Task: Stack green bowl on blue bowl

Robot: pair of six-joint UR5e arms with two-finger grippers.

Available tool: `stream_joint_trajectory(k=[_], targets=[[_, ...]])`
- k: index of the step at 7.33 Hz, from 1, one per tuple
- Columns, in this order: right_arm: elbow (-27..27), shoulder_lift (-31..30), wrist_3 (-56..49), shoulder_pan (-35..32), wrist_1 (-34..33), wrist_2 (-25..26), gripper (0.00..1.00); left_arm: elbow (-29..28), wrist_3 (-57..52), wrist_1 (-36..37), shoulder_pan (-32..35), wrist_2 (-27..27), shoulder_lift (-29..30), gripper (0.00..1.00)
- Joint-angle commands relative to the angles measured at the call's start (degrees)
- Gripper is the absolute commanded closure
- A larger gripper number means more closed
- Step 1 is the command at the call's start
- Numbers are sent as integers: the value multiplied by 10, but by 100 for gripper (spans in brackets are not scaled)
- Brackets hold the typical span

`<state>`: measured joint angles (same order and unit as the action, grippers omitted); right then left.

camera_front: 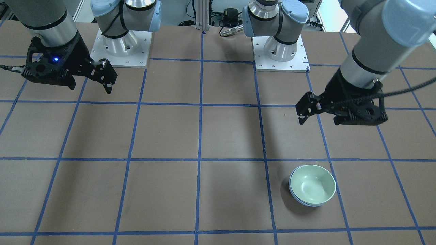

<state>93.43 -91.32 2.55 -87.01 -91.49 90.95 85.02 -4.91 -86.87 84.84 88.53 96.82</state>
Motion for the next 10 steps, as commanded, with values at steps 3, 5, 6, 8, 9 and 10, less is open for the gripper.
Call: stream_joint_trajectory(k=[3, 5, 6, 8, 9, 10], targets=[[0, 0, 0, 0, 0, 0, 0, 11, 24, -50, 36, 1, -66, 0], [0, 0, 0, 0, 0, 0, 0, 13, 23, -50, 36, 0, -68, 0], [0, 0, 0, 0, 0, 0, 0, 13, 23, -50, 36, 0, -68, 0], [0, 0, 0, 0, 0, 0, 0, 14, 16, -50, 36, 4, -70, 0], [0, 0, 0, 0, 0, 0, 0, 14, 7, -51, 36, 27, -73, 0], [0, 0, 0, 0, 0, 0, 0, 14, -10, -51, 36, 28, -73, 0]])
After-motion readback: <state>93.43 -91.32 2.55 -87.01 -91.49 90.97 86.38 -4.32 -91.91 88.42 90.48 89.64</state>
